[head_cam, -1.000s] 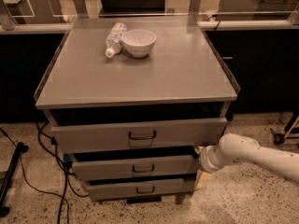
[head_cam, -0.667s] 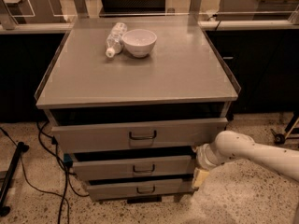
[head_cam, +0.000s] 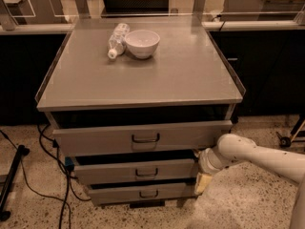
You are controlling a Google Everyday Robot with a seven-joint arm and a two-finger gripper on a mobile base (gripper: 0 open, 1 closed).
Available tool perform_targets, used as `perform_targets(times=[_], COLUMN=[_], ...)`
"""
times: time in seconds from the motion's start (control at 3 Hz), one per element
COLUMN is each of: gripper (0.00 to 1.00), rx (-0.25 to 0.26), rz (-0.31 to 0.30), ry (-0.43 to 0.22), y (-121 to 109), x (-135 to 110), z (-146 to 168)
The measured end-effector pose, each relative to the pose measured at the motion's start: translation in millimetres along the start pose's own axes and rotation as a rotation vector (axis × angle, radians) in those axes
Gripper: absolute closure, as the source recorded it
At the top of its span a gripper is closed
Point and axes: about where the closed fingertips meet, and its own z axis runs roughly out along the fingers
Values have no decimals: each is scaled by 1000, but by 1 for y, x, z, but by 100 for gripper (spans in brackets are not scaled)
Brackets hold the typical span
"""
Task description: Open middle drawer
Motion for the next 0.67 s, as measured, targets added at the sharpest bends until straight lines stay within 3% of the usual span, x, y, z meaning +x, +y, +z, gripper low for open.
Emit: perform_targets(times=[0.67], gripper=[0], rx=[-55], rz=[22], ry=[2], y=[12], x=[6], z=[11])
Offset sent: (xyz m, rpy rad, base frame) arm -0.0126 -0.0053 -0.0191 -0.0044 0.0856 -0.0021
